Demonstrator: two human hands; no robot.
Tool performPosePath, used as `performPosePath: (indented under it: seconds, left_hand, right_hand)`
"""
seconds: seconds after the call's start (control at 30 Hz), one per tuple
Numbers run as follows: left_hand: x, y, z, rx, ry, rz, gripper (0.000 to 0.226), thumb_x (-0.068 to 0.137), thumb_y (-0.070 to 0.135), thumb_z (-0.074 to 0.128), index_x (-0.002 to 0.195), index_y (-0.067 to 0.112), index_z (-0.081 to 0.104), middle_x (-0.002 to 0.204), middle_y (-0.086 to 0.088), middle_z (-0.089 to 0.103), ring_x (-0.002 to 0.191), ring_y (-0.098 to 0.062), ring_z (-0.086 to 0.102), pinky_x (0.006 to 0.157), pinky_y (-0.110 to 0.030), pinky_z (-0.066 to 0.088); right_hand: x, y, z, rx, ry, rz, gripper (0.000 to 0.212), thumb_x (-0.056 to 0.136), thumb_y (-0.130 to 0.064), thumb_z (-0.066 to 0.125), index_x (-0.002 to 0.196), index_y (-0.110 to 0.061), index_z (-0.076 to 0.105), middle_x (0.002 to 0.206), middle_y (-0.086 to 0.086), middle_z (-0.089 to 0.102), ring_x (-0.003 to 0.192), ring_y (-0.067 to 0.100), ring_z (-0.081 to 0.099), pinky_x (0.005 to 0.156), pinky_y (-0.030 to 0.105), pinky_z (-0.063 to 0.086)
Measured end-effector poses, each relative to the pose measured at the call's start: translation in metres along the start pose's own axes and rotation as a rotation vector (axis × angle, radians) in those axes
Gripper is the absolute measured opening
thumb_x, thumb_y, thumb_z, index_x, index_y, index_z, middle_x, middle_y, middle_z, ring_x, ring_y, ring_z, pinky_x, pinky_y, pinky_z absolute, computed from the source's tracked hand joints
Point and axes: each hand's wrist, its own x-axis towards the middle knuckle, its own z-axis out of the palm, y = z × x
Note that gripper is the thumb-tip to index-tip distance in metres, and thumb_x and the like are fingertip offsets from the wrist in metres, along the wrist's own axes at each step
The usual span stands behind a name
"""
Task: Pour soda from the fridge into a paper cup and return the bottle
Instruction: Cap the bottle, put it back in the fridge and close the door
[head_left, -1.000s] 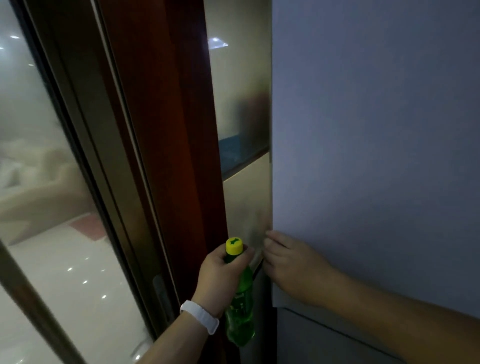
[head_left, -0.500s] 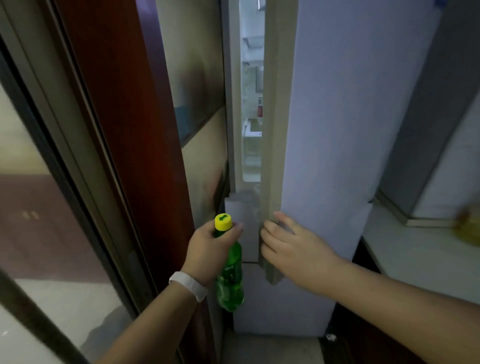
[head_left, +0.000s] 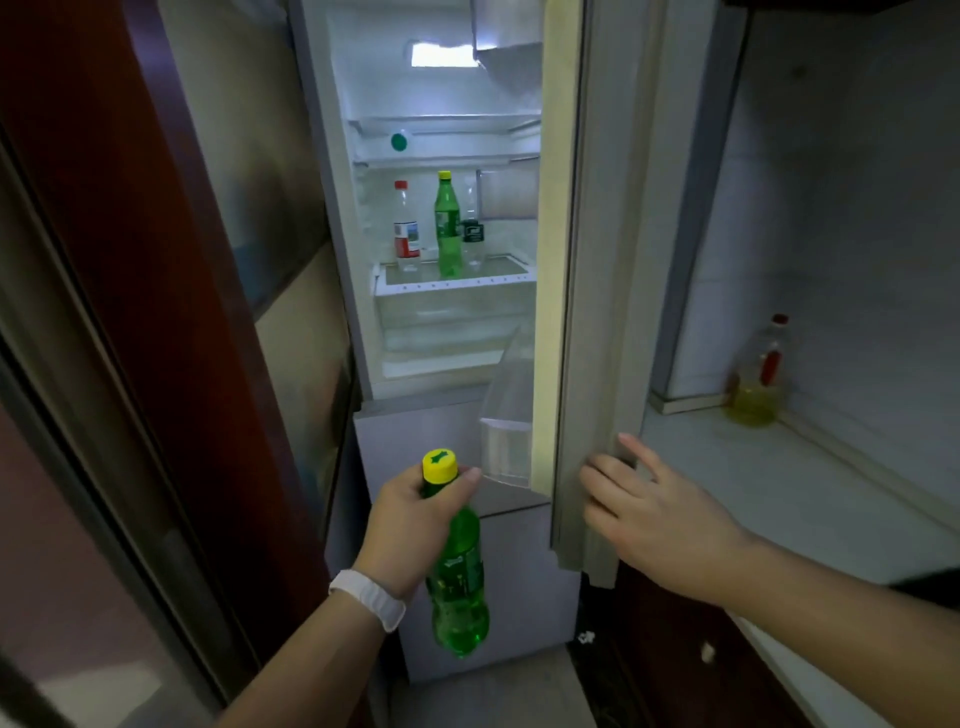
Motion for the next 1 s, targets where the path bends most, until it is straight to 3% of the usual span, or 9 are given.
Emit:
performPosePath:
  seconds: [0.27, 0.6, 0.87, 1.0]
  left_hand:
    - [-0.009, 0.016, 0.063, 0.003, -0.074, -0.015, 0.005, 0.083, 0.019, 0.077, 0.080, 0.016, 0.076, 0.068, 0.006, 0.072, 0.061, 0.001, 0.063, 0.055, -0.011, 0.049]
    - [-0.021, 0.032, 0.137, -0.014, -0.146, -0.004, 0.005, 0.084, 0.017, 0.075, 0.082, 0.013, 0.076, 0.066, 0.004, 0.070, 0.060, -0.004, 0.063, 0.056, -0.018, 0.051]
    - [-0.023, 0.036, 0.192, -0.003, -0.166, 0.001, 0.006, 0.083, 0.018, 0.076, 0.079, 0.014, 0.076, 0.064, 0.004, 0.069, 0.059, -0.006, 0.063, 0.058, -0.022, 0.050]
    - [-0.022, 0.036, 0.217, 0.016, -0.155, 0.026, 0.004, 0.083, 0.017, 0.076, 0.079, 0.016, 0.077, 0.065, 0.005, 0.072, 0.059, -0.001, 0.064, 0.054, -0.015, 0.050]
  right_hand:
    - [-0.074, 0.031, 0.014, 0.049, -0.015, 0.156, 0.048, 0.066, -0.022, 0.076, 0.112, -0.012, 0.063, 0.129, 0.019, 0.052, 0.122, 0.035, 0.045, 0.113, 0.054, 0.014]
    - [-0.118, 0.059, 0.024, 0.106, 0.044, 0.496, 0.066, 0.067, -0.028, 0.076, 0.126, -0.011, 0.053, 0.143, 0.020, 0.035, 0.129, 0.042, 0.037, 0.107, 0.060, 0.029]
    - [-0.154, 0.097, 0.063, 0.129, 0.029, 0.590, 0.069, 0.068, -0.029, 0.078, 0.130, -0.012, 0.054, 0.151, 0.020, 0.023, 0.133, 0.046, 0.027, 0.111, 0.059, 0.018]
    - [-0.173, 0.116, 0.082, 0.152, 0.005, 0.609, 0.074, 0.065, -0.029, 0.080, 0.132, -0.012, 0.053, 0.152, 0.020, 0.020, 0.135, 0.047, 0.023, 0.111, 0.059, 0.017]
